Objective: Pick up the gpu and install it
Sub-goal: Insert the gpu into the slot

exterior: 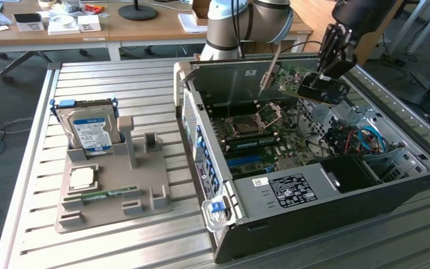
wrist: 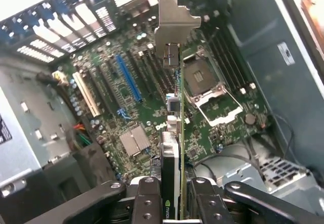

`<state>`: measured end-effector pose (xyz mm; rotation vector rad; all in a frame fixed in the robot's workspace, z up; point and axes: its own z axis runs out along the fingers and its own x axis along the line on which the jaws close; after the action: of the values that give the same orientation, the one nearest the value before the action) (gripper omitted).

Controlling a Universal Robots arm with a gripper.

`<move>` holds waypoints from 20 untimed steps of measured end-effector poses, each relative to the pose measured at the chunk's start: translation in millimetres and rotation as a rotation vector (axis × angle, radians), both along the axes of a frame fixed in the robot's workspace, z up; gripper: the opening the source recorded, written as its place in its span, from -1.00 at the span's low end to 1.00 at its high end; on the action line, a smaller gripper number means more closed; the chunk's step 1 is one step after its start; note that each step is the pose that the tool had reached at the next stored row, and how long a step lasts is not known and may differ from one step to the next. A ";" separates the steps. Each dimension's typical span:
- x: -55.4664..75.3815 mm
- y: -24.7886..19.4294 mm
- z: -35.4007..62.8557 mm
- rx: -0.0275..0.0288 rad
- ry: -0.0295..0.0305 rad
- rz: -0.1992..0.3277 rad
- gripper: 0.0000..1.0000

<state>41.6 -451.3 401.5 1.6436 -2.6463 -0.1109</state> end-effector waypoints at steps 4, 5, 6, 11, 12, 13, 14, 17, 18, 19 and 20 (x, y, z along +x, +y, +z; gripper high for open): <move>0.0 0.0 -1.2 -0.0001 0.0000 0.072 -0.47; 0.0 0.0 -1.5 -0.0001 0.0000 0.090 -0.47; 0.0 0.0 -1.8 -0.0001 0.0000 0.109 -0.47; 0.0 0.0 -3.2 0.0000 0.0000 0.199 -0.47; 0.0 0.0 -3.4 -0.0001 0.0000 0.218 -0.47; 0.0 0.0 -3.7 0.0000 0.0000 0.236 -0.47; 0.0 0.0 -3.9 0.0000 0.0000 0.254 -0.47; 0.0 0.0 -4.5 0.0000 0.0000 0.308 -0.47; 0.0 0.0 -4.4 -0.0002 0.0000 0.317 -0.47; 0.0 0.0 -4.4 -0.0002 0.0000 0.319 -0.47; 0.0 0.0 -4.4 -0.0002 0.0001 0.319 -0.47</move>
<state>41.6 -451.3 397.1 2.0364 -2.3431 -0.1029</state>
